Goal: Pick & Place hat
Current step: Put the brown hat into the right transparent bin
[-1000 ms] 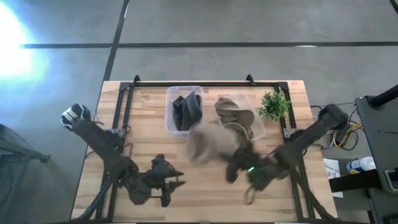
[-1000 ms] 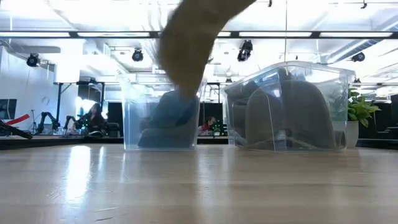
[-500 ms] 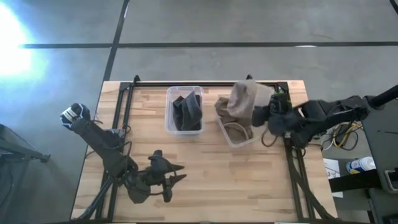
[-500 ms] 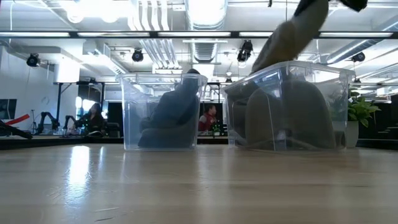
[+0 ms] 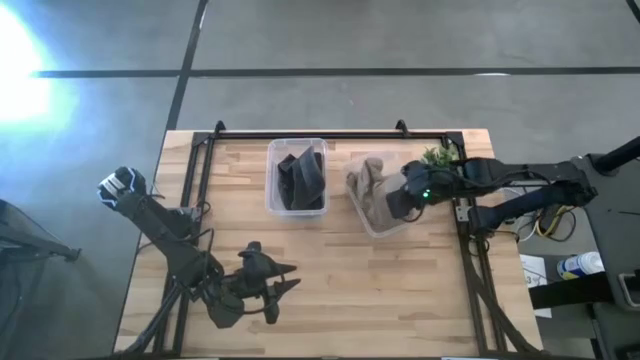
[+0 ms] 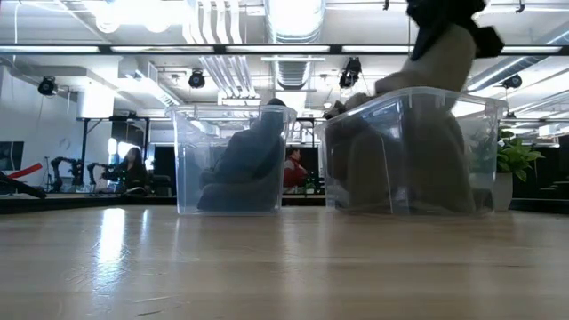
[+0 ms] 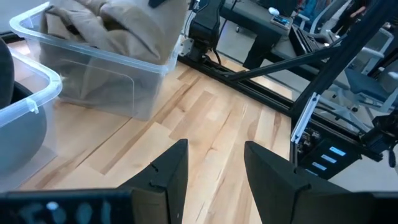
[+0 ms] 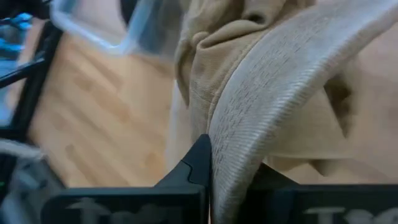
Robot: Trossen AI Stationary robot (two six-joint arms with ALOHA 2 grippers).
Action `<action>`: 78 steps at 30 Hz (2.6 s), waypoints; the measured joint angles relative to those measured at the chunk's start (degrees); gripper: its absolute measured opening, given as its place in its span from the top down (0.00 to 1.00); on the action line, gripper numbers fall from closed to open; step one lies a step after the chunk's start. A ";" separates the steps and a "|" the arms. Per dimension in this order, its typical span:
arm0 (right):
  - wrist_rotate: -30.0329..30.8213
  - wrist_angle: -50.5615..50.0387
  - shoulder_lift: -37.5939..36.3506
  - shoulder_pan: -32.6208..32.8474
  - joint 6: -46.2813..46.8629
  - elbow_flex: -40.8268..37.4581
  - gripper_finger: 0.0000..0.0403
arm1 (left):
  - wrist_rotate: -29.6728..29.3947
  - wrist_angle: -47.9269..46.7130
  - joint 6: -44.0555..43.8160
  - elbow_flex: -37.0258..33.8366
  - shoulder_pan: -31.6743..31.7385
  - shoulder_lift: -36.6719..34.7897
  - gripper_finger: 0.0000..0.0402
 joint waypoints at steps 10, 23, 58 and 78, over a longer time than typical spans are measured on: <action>-2.24 8.49 3.80 -3.84 -1.73 -6.57 0.97 | 0.00 0.03 -2.07 0.00 0.00 0.00 0.62; -4.01 7.28 10.80 -3.84 -2.60 -5.51 0.96 | -0.22 0.01 -2.12 -0.07 0.13 0.00 0.62; 11.06 -11.02 10.55 -2.61 -22.15 24.84 0.47 | -0.42 -0.01 -1.64 -0.09 0.07 0.00 0.62; -1.55 -5.23 40.62 -15.33 -30.74 25.34 0.47 | -0.44 0.01 -3.28 -0.11 0.04 0.00 0.62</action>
